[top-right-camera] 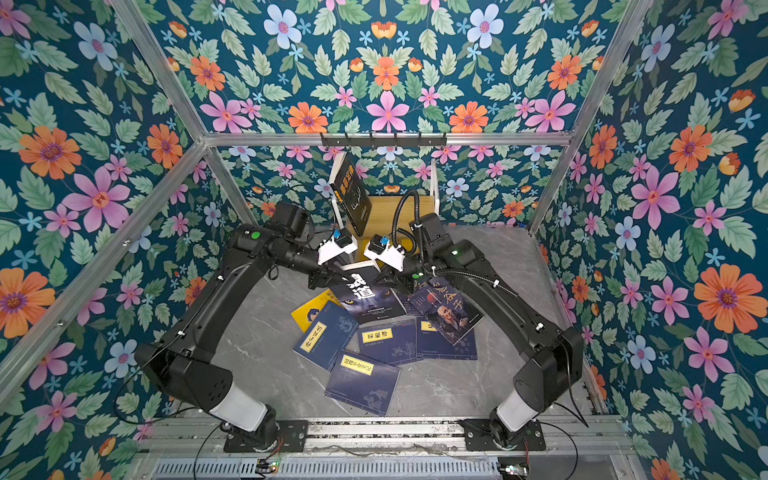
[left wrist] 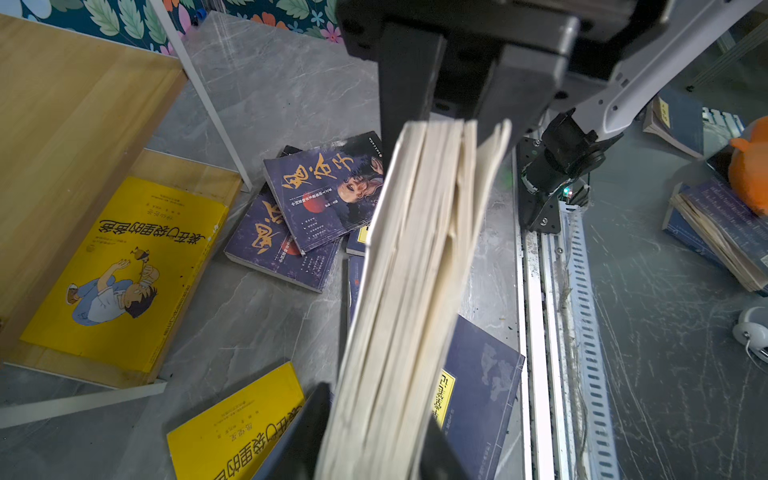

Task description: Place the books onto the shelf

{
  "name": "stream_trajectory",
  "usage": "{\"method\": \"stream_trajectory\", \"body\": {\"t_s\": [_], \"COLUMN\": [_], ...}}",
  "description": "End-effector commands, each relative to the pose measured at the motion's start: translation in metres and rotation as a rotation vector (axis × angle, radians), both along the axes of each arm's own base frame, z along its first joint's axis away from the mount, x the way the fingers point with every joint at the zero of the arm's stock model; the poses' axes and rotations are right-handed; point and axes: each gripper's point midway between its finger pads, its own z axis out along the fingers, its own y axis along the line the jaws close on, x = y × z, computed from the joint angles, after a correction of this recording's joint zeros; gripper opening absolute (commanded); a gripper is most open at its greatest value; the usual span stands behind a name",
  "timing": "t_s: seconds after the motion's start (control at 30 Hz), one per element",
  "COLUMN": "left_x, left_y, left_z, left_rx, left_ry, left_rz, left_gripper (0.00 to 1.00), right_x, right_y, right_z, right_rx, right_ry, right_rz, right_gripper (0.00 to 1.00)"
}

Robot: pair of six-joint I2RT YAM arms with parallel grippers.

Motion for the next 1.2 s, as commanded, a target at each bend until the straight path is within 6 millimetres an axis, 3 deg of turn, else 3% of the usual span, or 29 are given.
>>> {"method": "stream_trajectory", "body": {"t_s": [0.0,0.07,0.17,0.23,0.4,0.57,0.7,0.9,1.17], "left_x": [-0.001,-0.001,0.001,0.003,0.015,0.037,0.046,0.045,0.053], "left_y": [-0.001,0.0,0.002,0.005,0.014,0.027,0.035,0.037,0.044], "left_z": [0.009,0.011,0.012,0.014,0.018,0.027,0.033,0.017,0.024], "left_rx": [-0.031,-0.031,-0.033,-0.042,-0.064,-0.168,-0.259,-0.329,-0.49], "left_ry": [-0.014,-0.021,-0.024,-0.021,-0.015,0.046,0.117,0.218,0.343], "left_rz": [0.001,0.01,0.039,0.064,0.169,0.323,0.43,0.531,0.702], "left_gripper": [0.0,0.0,0.0,0.0,0.0,0.0,0.0,0.0,0.0], "right_x": [0.004,0.009,0.02,0.028,0.042,0.05,0.035,0.015,-0.009], "right_y": [0.005,0.004,0.001,-0.003,-0.021,-0.045,-0.045,-0.016,0.041], "right_z": [0.01,0.008,0.002,-0.002,0.0,-0.011,-0.009,-0.004,-0.025], "right_rx": [0.033,0.028,0.012,-0.004,-0.025,-0.105,-0.127,-0.146,-0.174], "right_ry": [-0.045,-0.058,-0.089,-0.135,-0.246,-0.282,-0.337,-0.476,-0.573], "right_rz": [0.008,-0.019,-0.089,-0.155,-0.339,-0.51,-0.558,-0.63,-0.67], "right_gripper": [0.0,0.07,0.39,0.52,0.68,0.7,0.71,0.71,0.71]}}
